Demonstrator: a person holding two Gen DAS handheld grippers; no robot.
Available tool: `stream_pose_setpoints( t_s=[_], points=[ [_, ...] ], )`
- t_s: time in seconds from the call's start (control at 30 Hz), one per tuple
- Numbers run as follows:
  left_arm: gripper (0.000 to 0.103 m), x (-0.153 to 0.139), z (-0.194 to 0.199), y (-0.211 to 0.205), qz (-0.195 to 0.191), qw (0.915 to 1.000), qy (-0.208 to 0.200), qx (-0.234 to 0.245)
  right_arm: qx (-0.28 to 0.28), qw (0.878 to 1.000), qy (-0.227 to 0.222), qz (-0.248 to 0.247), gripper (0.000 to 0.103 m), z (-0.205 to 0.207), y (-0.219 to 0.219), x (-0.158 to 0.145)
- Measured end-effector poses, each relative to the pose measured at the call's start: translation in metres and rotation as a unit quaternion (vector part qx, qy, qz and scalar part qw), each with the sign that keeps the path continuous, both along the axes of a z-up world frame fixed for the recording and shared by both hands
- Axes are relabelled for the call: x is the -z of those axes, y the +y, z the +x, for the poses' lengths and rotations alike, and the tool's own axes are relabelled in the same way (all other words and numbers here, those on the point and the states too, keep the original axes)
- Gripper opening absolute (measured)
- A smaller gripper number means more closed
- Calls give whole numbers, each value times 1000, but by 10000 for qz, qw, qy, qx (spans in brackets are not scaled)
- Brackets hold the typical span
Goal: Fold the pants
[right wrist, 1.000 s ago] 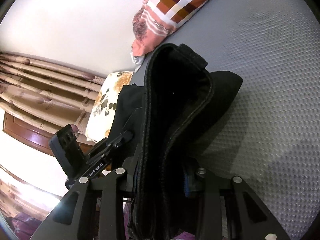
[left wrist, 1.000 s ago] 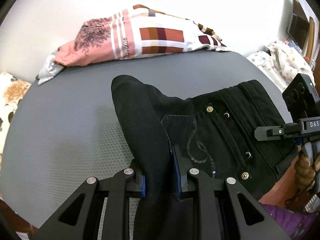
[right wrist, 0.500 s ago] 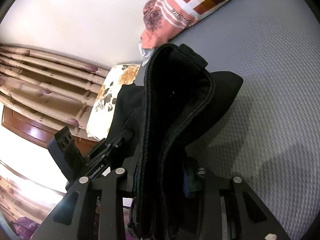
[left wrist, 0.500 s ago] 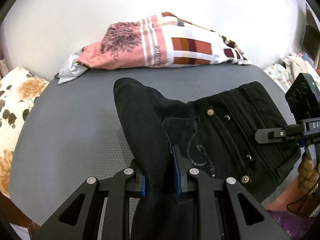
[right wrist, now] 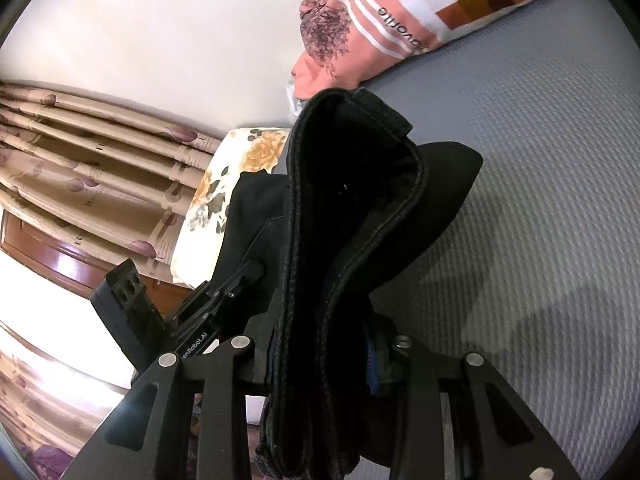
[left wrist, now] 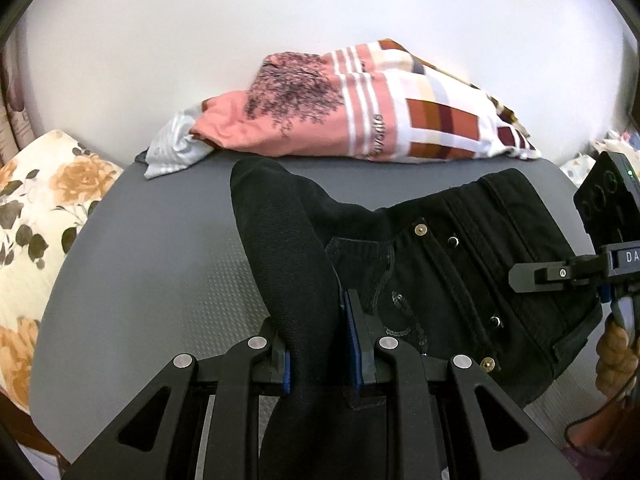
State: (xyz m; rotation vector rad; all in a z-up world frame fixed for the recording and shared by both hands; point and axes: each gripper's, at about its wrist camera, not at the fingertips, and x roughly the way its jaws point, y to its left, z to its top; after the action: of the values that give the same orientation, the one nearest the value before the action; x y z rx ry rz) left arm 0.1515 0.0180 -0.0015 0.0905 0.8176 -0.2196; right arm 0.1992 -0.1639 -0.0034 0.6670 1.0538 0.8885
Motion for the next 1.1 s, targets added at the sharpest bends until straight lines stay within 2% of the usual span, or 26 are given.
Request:
stream_pose_setpoints(
  t_s=[0.57, 1.1],
  points=[
    [21, 10, 66, 45, -34, 9992, -147, -365, -146, 9998, -112, -50, 31, 58, 48, 1],
    [22, 17, 105, 63, -42, 9984, -232, -522, -180, 9996, -193, -96, 31, 85, 62, 0]
  ],
)
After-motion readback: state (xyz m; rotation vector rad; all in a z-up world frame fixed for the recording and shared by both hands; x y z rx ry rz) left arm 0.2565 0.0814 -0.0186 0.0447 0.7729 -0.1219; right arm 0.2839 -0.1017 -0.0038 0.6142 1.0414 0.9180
